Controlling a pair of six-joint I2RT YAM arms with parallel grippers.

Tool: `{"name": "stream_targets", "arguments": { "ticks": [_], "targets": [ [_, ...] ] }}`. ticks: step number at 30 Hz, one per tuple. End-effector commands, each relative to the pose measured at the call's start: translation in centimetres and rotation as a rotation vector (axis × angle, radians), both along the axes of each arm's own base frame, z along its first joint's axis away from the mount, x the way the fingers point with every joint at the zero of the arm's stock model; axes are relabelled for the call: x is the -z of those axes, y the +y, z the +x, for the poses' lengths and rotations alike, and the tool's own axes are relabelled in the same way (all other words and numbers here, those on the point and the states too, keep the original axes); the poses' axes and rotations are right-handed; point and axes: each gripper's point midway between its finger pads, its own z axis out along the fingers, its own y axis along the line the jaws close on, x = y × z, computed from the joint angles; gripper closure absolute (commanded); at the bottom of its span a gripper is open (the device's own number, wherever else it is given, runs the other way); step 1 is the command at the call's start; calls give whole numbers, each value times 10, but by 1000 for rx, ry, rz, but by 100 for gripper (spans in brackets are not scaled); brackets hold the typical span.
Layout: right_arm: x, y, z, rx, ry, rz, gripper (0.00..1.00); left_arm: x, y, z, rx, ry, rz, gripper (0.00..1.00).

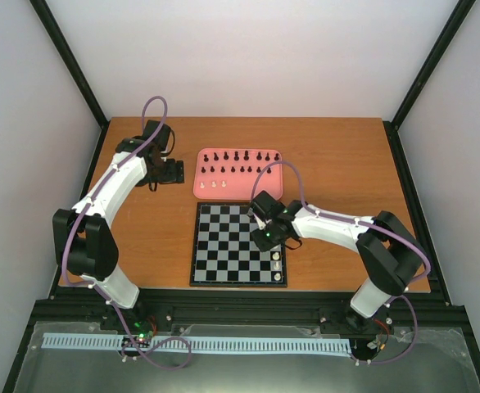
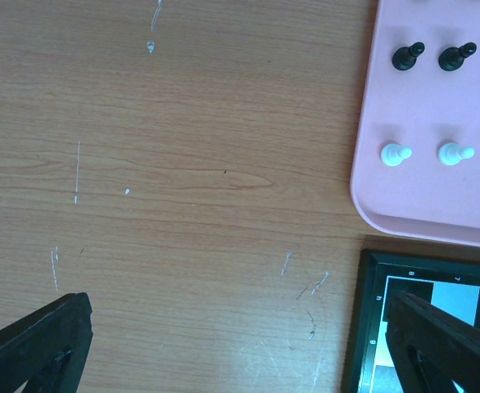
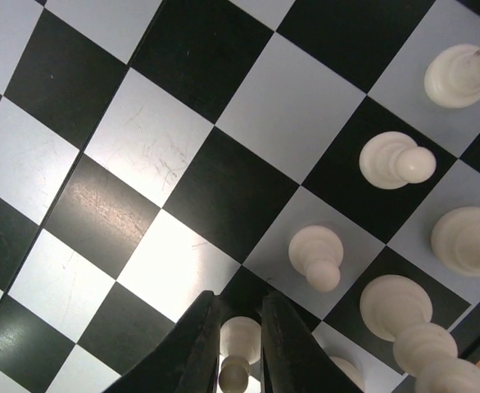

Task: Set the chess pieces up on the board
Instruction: Place the chess piece on the chessboard.

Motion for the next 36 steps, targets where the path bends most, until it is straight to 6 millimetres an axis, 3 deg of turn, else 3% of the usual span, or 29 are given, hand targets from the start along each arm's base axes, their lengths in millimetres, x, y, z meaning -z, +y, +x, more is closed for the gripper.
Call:
{"name": "stream_targets", "arguments": {
  "ticks": [1,10,14,22,24,28,36],
  "targets": [
    [-7,6,10,-3,-41,0,81,-8,-1,2,2,-31,3,0],
    [-20,10,5,-20,-32,39,79,-8,-1,2,4,-30,3,0],
    [-43,13,9,-22,-61,62,62,-8,-1,2,5,-31,1,0],
    [-98,21,18,-10,-106,107,60,-9,-3,3,8,-30,-6,0],
    [-114,30,32,-10,-145,107,57,-9,-2,3,7,-29,-6,0],
    [-115,50,71,1,-162,58,54,-12,-3,3,7,-32,-11,0],
    [-64,95,151,58,-124,39,53,-24,-4,2,8,-57,-23,0]
  ]
}}
